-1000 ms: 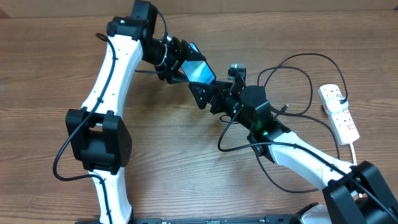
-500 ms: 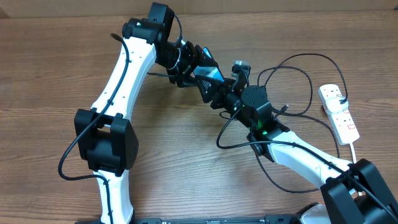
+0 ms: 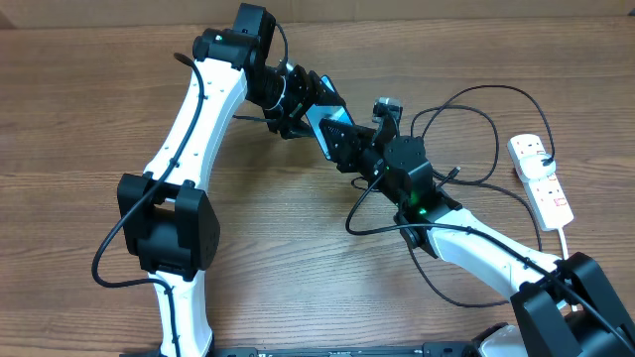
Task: Plug charger to phone and switch on socket
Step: 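Grasp the phone's edge with the right gripper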
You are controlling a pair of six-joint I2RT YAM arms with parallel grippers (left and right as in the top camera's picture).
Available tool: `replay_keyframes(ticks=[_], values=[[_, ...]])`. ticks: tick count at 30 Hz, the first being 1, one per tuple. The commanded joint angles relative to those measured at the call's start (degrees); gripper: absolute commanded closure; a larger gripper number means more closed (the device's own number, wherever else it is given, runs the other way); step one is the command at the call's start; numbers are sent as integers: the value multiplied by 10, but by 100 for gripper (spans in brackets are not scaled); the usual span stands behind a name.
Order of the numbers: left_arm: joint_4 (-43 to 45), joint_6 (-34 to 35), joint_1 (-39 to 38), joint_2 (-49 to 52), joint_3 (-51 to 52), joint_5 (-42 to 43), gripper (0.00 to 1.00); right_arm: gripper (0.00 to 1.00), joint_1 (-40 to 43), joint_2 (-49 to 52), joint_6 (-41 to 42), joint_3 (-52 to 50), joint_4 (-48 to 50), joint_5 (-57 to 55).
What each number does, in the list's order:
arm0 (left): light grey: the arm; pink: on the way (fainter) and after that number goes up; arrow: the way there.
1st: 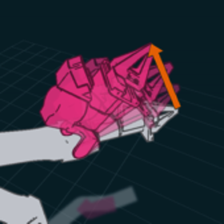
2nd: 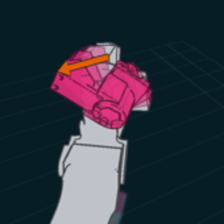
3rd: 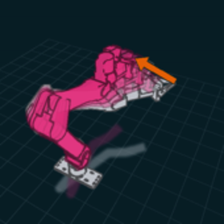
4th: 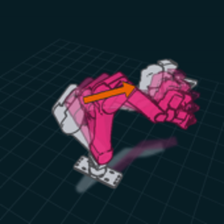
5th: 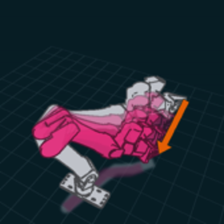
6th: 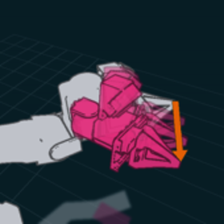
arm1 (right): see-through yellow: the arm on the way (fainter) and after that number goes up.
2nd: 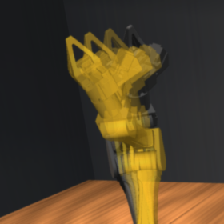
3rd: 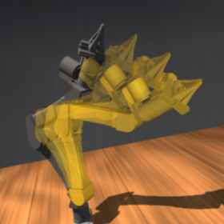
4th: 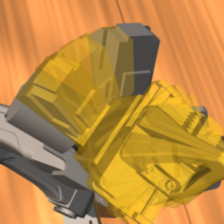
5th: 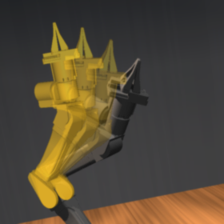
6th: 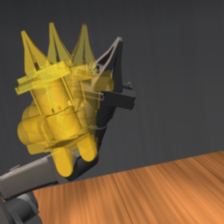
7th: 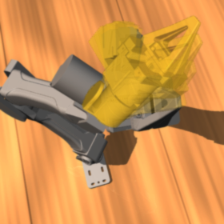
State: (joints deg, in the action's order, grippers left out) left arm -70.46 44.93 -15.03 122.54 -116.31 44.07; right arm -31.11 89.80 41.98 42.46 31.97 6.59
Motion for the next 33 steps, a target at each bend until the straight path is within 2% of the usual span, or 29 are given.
replay_keyframes(ticks=[1,15,21,24,28,29,30,31,33], values=[[2,6,-9,-1,-14,-11,43,69,-4,-1,17,3,9,12],[5,10,-9,-1,-14,-13,43,82,-4,-1,45,3,7,40],[4,10,-9,-1,-14,-28,41,92,-4,-1,46,3,8,49],[5,10,-9,-1,-14,-28,36,95,-4,-1,46,3,8,56],[6,9,-9,-1,-14,-28,25,96,-4,-1,57,3,8,62],[8,9,-8,-1,-14,-30,21,96,-4,-1,69,3,8,63],[13,9,-7,-1,-14,-32,6,96,-4,-1,83,3,8,64],[21,6,-5,-1,-14,-32,0,96,-4,-1,96,3,8,64],[46,-8,1,-1,-14,-33,0,96,-3,-1,111,3,7,70]])
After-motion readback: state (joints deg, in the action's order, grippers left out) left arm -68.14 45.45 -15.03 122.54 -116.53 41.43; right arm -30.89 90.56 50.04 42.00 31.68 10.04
